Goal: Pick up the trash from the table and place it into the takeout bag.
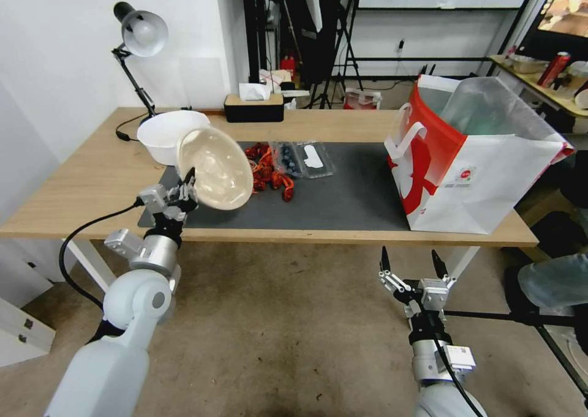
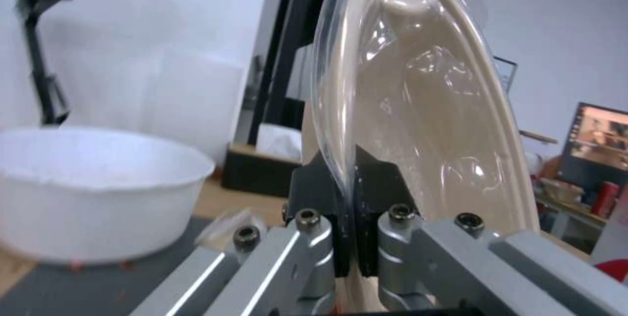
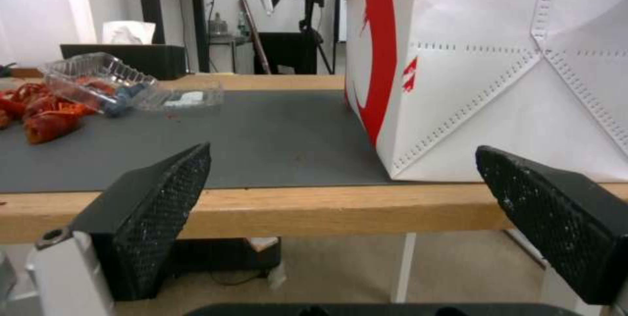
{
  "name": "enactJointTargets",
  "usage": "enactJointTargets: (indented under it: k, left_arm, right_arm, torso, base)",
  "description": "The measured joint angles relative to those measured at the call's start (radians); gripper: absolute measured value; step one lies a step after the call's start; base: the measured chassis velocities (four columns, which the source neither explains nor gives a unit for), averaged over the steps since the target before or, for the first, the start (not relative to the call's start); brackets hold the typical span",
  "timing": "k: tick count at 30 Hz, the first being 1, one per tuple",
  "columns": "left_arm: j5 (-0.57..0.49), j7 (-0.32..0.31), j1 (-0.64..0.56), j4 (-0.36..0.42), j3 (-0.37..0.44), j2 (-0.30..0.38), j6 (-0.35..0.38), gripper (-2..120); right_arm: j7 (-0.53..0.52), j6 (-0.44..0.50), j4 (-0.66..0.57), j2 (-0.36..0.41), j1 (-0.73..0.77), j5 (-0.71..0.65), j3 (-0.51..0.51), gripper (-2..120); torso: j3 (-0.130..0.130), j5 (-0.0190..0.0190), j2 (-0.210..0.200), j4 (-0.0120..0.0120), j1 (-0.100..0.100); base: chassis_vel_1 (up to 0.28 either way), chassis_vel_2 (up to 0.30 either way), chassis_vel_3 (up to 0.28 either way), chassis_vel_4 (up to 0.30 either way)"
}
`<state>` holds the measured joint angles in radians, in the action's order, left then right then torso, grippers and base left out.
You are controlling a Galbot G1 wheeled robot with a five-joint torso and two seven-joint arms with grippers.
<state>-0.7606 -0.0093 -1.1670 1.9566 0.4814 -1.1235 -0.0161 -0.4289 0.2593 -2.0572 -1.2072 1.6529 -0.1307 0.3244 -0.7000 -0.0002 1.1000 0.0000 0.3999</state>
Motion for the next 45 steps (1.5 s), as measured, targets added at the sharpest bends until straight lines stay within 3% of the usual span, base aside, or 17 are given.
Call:
enactJointTargets:
  k: [10, 17, 22, 26, 40, 42, 45]
  left_arm:
    - [0.013, 0.039, 0.132, -0.018, -0.094, 0.135, -0.03, 1]
    - [-0.025, 0.038, 0.289, -0.051, -0.237, 0.194, -0.031, 1]
    - [-0.05, 0.036, 0.371, -0.081, -0.32, 0.198, -0.033, 1]
    - [-0.075, 0.034, 0.496, -0.133, -0.459, 0.185, -0.045, 1]
    - [-0.126, 0.011, 0.76, -0.237, -0.653, 0.135, -0.042, 1]
    - [-0.151, 0.001, 0.872, -0.276, -0.722, 0.099, -0.038, 1]
    - [-0.164, -0.002, 0.934, -0.301, -0.773, 0.077, -0.038, 1]
  right_arm:
    - [0.0, 0.001, 0.007, -0.014, -0.004, 0.013, 0.0, 100]
    - [-0.004, 0.0, 0.013, -0.022, -0.009, 0.024, 0.004, 100]
    - [-0.006, 0.0, 0.02, -0.028, -0.015, 0.029, 0.005, 100]
    - [-0.007, 0.0, 0.03, -0.038, -0.019, 0.034, 0.006, 100]
    - [-0.011, 0.001, 0.035, -0.046, -0.023, 0.039, 0.019, 100]
    - [-0.014, 0.001, 0.035, -0.046, -0.026, 0.039, 0.025, 100]
    - [-0.016, 0.001, 0.036, -0.046, -0.026, 0.037, 0.026, 100]
  torso:
    - [0.0, 0.0, 0.0, 0.0001, 0.0]
    - [0.0, 0.0002, 0.0, 0.0, 0.0]
    - [0.0, 0.0004, 0.0, -0.0001, 0.0]
    - [0.0, 0.0003, 0.0, -0.0002, 0.0]
    - [0.0, 0.0001, 0.0, 0.0002, 0.0]
    - [0.0, 0.0005, 0.0, -0.0002, 0.0]
    - [0.0, 0.0006, 0.0, 0.0, 0.0]
  base:
    - [0.0, 0.0, 0.0, 0.0]
    - [0.0, 0.0, 0.0, 0.0]
    - [0.0, 0.0, 0.0, 0.0]
    - [0.0, 0.0, 0.0, 0.0]
    - [0.0, 0.0, 0.0, 0.0]
    - [0.0, 0.0, 0.0, 0.0]
    - [0.0, 0.0, 0.0, 0.0]
